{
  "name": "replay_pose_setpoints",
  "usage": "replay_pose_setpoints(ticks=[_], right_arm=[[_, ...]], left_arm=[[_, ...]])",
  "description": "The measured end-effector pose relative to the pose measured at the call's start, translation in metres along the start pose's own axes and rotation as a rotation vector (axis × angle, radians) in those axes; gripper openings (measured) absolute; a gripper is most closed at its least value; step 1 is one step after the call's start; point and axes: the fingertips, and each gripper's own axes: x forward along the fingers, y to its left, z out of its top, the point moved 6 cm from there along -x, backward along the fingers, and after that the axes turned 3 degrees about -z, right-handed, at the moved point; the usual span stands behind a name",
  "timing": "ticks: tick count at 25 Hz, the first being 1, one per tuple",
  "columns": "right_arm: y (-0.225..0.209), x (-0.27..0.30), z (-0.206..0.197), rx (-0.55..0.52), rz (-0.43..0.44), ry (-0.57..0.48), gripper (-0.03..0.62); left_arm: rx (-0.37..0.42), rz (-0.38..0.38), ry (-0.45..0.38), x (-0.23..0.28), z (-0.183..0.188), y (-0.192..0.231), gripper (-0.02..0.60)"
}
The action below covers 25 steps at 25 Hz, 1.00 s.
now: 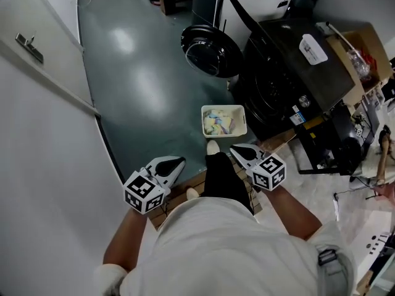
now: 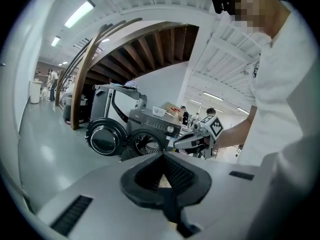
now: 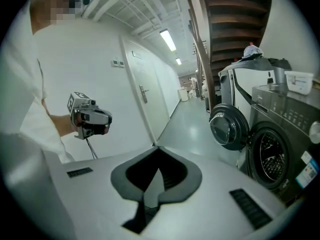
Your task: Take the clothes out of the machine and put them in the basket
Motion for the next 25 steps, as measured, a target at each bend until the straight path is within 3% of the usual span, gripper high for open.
replay_pose_setpoints(ticks=[14, 20, 25], right_arm=[[0.062, -0.041, 0.033, -0.097, 0.034, -0.087, 0.005], [0.079, -0.047, 0.030, -0.138, 0.066, -0.126, 0.005], [0.085, -0.051, 0.023, -0.143, 0.090, -0.128, 0.005]], left_arm=[[-0.004, 0.039, -0.047, -0.041, -0.001, -0.036, -0.005], [0.035, 0.062, -0.052, -0.048, -0.003, -0.052, -0.005], [0.019, 0.084, -0.060, -0.050, -0.013, -0.059, -0.005]])
